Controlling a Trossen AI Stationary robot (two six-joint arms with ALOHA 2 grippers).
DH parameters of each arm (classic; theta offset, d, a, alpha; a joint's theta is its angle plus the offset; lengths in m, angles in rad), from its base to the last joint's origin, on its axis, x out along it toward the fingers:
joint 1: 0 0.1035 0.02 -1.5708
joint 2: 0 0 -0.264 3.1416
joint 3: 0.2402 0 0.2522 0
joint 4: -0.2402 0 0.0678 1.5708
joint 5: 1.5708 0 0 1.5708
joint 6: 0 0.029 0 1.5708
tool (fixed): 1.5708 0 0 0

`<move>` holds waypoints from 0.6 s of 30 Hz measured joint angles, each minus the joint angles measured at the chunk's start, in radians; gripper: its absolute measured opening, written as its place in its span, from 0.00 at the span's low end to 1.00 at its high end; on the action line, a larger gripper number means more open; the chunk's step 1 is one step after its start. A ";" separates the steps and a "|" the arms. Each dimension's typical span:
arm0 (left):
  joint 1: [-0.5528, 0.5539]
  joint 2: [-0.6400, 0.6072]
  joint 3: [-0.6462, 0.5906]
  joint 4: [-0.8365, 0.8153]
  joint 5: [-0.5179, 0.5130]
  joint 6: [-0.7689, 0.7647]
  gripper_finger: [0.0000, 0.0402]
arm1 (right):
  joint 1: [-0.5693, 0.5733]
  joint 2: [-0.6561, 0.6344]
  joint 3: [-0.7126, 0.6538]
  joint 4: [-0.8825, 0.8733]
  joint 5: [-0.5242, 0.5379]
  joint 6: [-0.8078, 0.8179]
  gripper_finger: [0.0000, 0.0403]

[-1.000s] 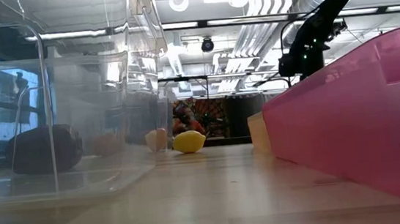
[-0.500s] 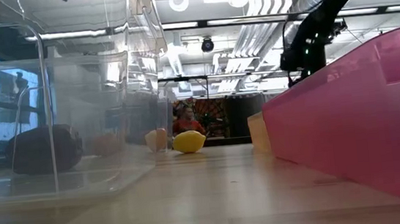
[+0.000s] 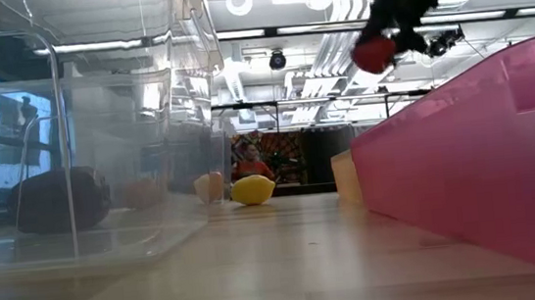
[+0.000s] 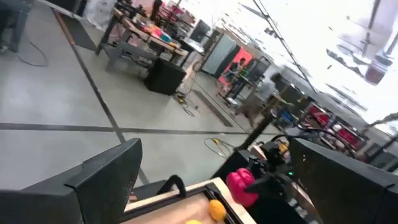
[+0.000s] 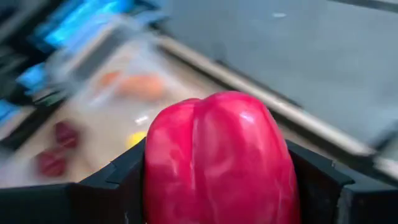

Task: Sort produce into baskets
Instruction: Put the red bell pepper into the pink bin

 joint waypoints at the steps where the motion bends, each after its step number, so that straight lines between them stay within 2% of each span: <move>1: -0.005 0.000 0.000 0.000 0.015 0.007 0.99 | 0.052 -0.024 -0.013 0.000 -0.001 0.019 0.66; 4: -0.033 -0.002 0.000 0.001 0.089 0.042 0.99 | 0.244 -0.084 -0.070 0.007 0.016 0.120 0.66; 8: -0.106 -0.008 0.000 -0.002 0.176 0.076 0.99 | 0.553 -0.151 -0.179 0.005 0.145 0.338 0.66; 12: -0.227 -0.030 -0.026 -0.001 0.197 0.111 0.99 | 0.882 -0.199 -0.273 0.042 0.329 0.674 0.66; 15: -0.329 -0.063 -0.096 0.031 0.196 0.111 0.99 | 1.131 -0.194 -0.318 0.103 0.492 0.953 0.66; 18: -0.427 -0.100 -0.193 0.094 0.175 0.045 0.99 | 1.333 -0.147 -0.326 0.131 0.630 1.163 0.66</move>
